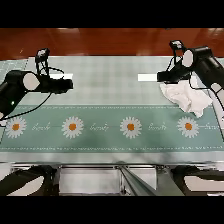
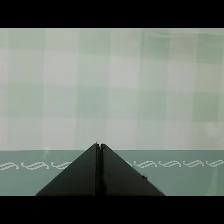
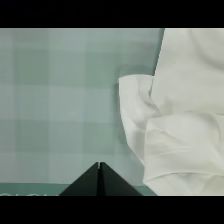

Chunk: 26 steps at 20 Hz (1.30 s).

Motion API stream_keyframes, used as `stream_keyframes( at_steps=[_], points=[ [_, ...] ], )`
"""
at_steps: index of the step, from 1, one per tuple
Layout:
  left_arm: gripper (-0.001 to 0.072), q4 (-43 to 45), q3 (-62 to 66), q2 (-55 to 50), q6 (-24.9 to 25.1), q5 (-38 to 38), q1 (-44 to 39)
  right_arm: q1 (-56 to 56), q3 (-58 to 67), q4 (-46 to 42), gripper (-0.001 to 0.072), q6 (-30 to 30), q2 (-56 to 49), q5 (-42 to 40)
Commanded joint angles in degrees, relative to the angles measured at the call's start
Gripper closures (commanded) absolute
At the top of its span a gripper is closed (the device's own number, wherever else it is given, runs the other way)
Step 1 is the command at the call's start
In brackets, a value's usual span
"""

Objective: Fold the shirts.

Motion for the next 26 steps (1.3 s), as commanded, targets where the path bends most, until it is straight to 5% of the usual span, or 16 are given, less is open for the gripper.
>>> stream_keyframes(
  at_steps=[1, 9, 10, 11, 12, 13, 15, 19, 22, 26],
  points=[
    [0.069, 0.02, -0.02, 0.04, 0.0, 0.02, 0.02, 0.02, 0.0, 0.0, 0.0685, 0.02, -0.04, 0.0],
    [0.069, 0.0, -0.02, 0.04, 0.0, 0.04, -0.07, 0.0, 0.0, -0.83, 0.0684, 0.0, -0.04, -6.69],
    [0.0689, 0.13, -0.02, 0.04, 0.0, 0.04, 0.0, 0.02, 0.0, -2.25, 0.0619, -0.02, -0.04, -9.4],
    [0.0645, 0.24, -0.02, 0.04, 0.02, -0.11, 0.04, 0.0, 0.02, -4.92, 0.038, 0.0, 0.0, -12.07],
    [0.0434, 0.76, -0.02, 0.04, 0.02, -0.72, 0.02, 0.0, 0.37, -8.92, 0.0299, -0.15, 0.0, -14.45],
    [0.0197, 1.36, -0.04, 0.04, -0.04, -1.88, 0.02, -0.22, 1.2, -13.16, 0.0299, -0.13, -0.07, -15.74],
    [0.0198, 3.8, 0.02, 0.22, 0.15, -8.66, 0.28, -2.73, 3.67, -17.22, 0.0299, 1.01, -0.79, -17.27],
    [0.0198, 3.61, -0.2, 0.98, 0.0, -18.4, -1.27, -13.75, 7.5, -8.04, 0.0301, -2.03, -6.29, -10.12],
    [0.0198, 3.63, -2.27, 4.52, -1.64, -17.59, -6.51, -20.39, 6.91, -3.43, 0.0301, -5.35, -11.19, -0.57],
    [0.0198, 3.63, -5.64, 7.65, -6.14, -13.6, -10.91, -23.67, 1.7, 1.16, 0.0302, -8.57, -13.64, -1.03]
  ],
)
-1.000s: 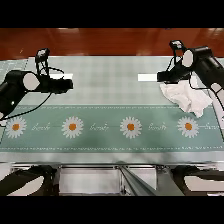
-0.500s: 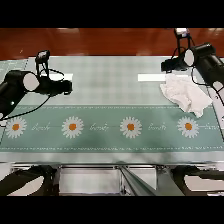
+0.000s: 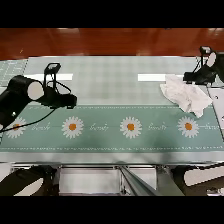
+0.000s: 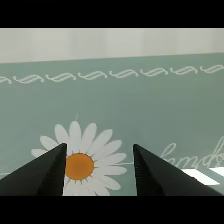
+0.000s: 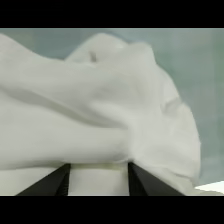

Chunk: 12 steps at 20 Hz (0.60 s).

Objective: Fold the shirts.

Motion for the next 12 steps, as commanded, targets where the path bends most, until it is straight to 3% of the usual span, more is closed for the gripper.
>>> stream_keyframes(
  at_steps=[1, 3, 4, 6, 12],
  points=[
    [0.0198, 0.15, -1.95, 1.9, -3.48, 2.19, -3.21, -2.67, -3.21, 4.0, 0.0303, -3.04, -2.51, 1.81],
    [0.0198, 0.11, -1.95, 1.88, -3.5, 3.06, -3.5, -1.88, -3.39, 4.22, 0.0315, -3.17, -3.54, 1.9],
    [0.0198, -0.79, -1.92, 1.9, -3.45, 3.28, -3.48, -1.44, -3.39, 4.5, 0.038, -3.1, -3.89, 1.79],
    [0.0199, -2.43, -1.92, 1.92, -3.37, 3.21, -3.5, -1.07, -3.37, 5.33, 0.067, -3.41, -3.87, 0.83],
    [0.0199, 3.34, -1.92, 8.79, -1.68, -3.02, 4.57, -1.07, 1.38, 12.44, 0.0686, -8.55, 4.28, 1.62]
  ],
)
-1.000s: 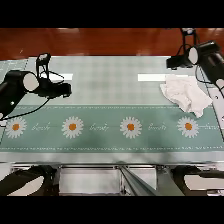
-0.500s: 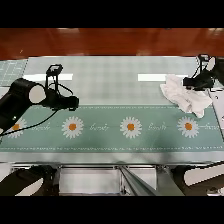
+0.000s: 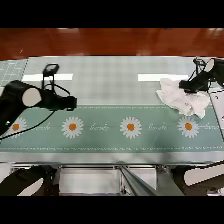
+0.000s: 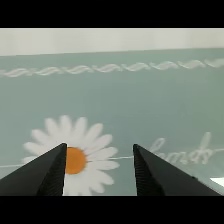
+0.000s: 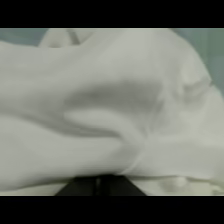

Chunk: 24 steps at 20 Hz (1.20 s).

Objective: Fold the shirts.

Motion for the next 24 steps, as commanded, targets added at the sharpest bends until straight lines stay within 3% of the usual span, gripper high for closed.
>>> stream_keyframes(
  at_steps=[1, 5, 11, 16, 21, 24],
  points=[
    [0.0199, 2.47, -0.02, 5.68, 0.37, -2.58, 6.91, 0.02, 3.96, 4.92, 0.0686, -3.3, 7.76, -1.75],
    [0.0199, 2.27, -0.04, 13.49, 1.92, -2.43, 15.98, 0.85, 10.82, 7.76, 0.0686, -4.85, 21.07, -1.92],
    [0.0199, -1.2, -0.92, 18.64, 6.01, -2.51, 16.65, 11.32, 22.64, 6.84, 0.0686, -4.83, 34.73, -1.27],
    [0.0199, -3.1, -6.78, 20.68, 6.4, -2.43, 16.72, 22.99, 37.24, 5.35, 0.0686, -1.97, 36.11, -0.74],
    [0.0199, -8.41, -11.3, 22.38, 6.62, -0.24, 16.72, 36.96, 36.76, 5.38, 0.0686, -0.04, 34.12, 5.42],
    [0.0199, -11.93, -11.28, 23.02, 9.66, 1.03, 16.72, 46.31, 29.64, 5.42, 0.0686, 2.51, 31.28, 5.75]
  ],
)
